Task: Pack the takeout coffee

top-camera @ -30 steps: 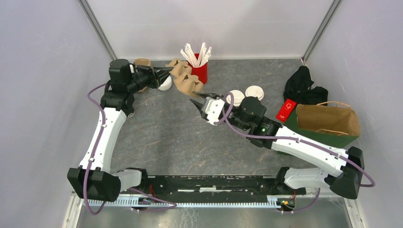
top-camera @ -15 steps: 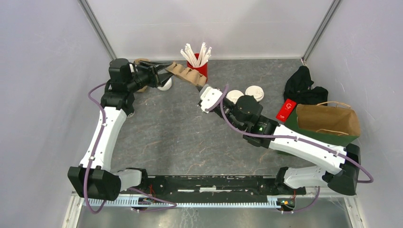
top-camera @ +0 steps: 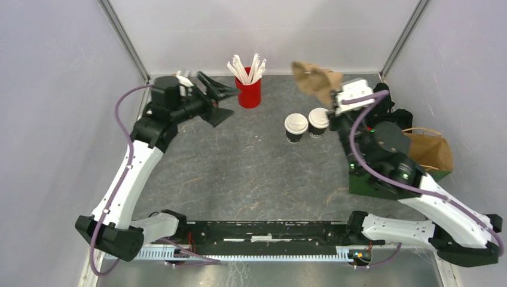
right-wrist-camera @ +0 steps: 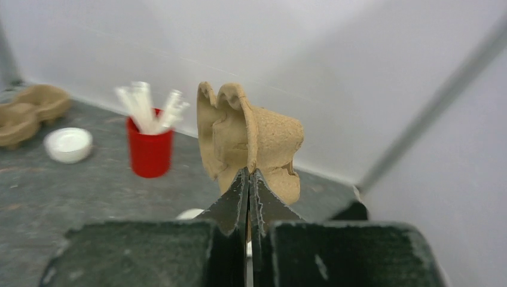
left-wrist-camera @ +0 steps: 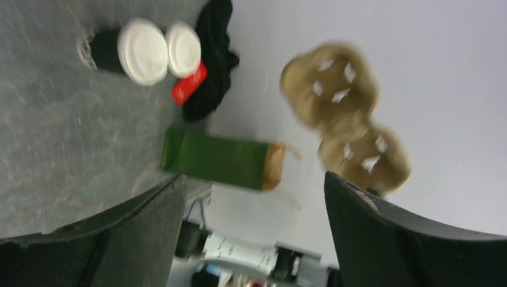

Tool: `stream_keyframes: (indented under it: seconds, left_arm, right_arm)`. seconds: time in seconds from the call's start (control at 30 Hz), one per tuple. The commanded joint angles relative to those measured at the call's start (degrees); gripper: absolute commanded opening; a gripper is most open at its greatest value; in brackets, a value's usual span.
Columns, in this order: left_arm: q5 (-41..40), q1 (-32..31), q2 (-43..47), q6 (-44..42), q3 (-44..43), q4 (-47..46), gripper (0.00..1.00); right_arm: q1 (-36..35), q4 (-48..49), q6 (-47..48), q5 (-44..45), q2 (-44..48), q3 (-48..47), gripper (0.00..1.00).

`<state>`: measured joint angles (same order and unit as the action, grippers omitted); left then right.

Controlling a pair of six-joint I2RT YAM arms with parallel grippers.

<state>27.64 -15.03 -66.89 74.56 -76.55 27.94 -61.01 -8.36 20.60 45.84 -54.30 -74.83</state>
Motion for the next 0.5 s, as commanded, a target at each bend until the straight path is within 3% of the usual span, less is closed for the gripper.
stream_keyframes:
  seconds: [0.0, 0.13, 0.23, 0.47]
  left_arm:
    - [-9.8, -15.2, -0.2, -8.3, -1.6, 1.7, 0.88]
    - [-19.2, -31.8, -5.2, -9.1, -2.9, -5.0, 0.84]
    - [-23.0, -41.2, -12.5, -9.3, -5.7, -13.2, 0.84]
    - [-31.4, -53.5, -38.4, -16.1, -32.4, -12.4, 0.75]
  right_arm:
    - [0.0, -9.0, 0.1, 20.3, 4.7, -4.1, 0.0]
    - [0.0, -1.8, 7.2, 28.5, 10.1, -4.4, 0.0]
    - [0.0, -4.0, 8.0, 29.3, 11.0, -9.8, 0.0]
    - [0.0, 1.1, 14.8, 28.9, 13.0, -14.4, 0.0]
